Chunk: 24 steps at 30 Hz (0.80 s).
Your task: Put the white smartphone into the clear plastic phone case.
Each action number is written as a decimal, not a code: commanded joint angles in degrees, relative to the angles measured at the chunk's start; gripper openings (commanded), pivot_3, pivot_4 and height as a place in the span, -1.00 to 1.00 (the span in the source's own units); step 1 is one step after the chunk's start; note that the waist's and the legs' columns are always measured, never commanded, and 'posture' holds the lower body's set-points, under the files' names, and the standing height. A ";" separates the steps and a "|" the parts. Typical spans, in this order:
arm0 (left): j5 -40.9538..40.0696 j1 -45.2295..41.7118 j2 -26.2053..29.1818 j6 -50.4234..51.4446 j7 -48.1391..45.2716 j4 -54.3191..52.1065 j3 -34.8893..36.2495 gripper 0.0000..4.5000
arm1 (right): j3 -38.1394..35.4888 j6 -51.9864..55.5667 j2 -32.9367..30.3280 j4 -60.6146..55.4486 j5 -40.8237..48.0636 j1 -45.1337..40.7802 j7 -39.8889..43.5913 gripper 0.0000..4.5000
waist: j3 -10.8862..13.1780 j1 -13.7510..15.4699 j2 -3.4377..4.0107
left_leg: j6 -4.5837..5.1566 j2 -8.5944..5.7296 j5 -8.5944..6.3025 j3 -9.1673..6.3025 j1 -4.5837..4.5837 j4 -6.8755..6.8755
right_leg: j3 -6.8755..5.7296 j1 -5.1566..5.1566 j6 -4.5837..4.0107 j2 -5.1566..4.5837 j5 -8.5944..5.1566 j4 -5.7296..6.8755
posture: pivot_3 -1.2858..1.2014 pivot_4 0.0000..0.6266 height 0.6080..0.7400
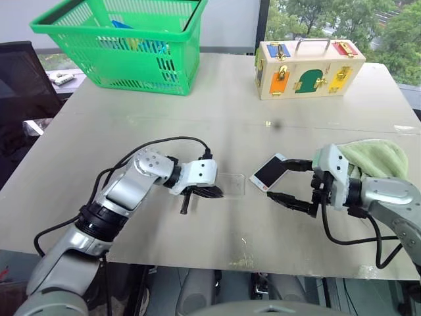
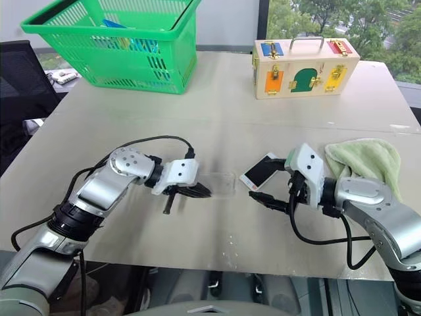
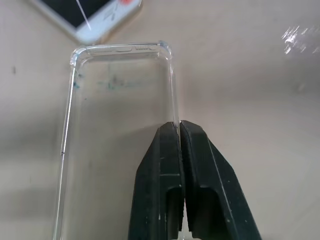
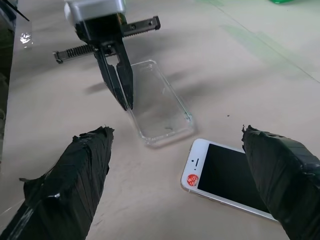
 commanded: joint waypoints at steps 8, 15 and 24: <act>-15.43 8.59 -2.23 15.78 6.35 -12.40 15.14 0.96 | 3.88 0.38 4.81 1.11 -5.29 -4.06 -7.29 1.00 | 0.01 -0.46 -0.02 | -0.01 0.10 0.01 0.03 -0.01 0.00 | 0.08 -0.03 0.01 0.02 0.01 0.02 | 0.03 -0.52 1.00; -24.45 11.72 -1.65 25.49 12.24 -17.50 25.72 0.96 | 9.50 -14.55 0.88 8.16 -19.44 -5.99 -2.68 1.00 | 0.01 0.03 0.00 | -0.02 0.04 0.01 0.00 0.07 0.07 | 0.04 0.05 0.01 0.02 0.01 0.07 | 0.03 -0.52 1.00; -27.29 20.41 -1.58 20.02 12.68 -16.63 32.94 0.96 | 19.95 -32.44 -2.37 31.18 -30.15 -20.23 17.36 1.00 | 0.02 -0.30 -0.01 | -0.01 0.13 0.01 0.17 0.23 -0.01 | 0.23 0.07 0.04 0.12 0.03 0.05 | 0.03 -0.52 1.00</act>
